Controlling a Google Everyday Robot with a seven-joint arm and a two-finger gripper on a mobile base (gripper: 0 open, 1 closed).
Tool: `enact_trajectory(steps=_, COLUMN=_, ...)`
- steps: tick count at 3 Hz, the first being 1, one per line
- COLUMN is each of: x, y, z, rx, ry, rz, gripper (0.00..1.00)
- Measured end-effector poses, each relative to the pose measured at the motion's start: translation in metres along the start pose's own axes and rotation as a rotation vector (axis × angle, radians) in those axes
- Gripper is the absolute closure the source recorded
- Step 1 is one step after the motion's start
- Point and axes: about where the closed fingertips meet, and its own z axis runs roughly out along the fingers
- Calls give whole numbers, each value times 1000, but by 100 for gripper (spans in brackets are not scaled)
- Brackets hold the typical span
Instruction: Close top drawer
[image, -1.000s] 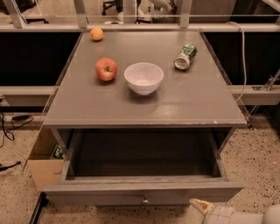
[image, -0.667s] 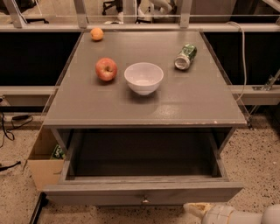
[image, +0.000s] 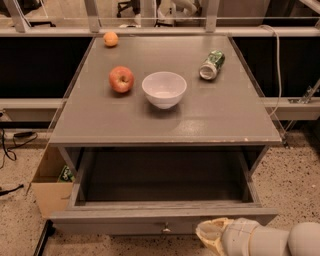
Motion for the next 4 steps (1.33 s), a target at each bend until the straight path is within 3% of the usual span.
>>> enact_trajectory(steps=4, x=-37, y=-18, z=39, rx=1, ry=-43, rz=-86, gripper=100)
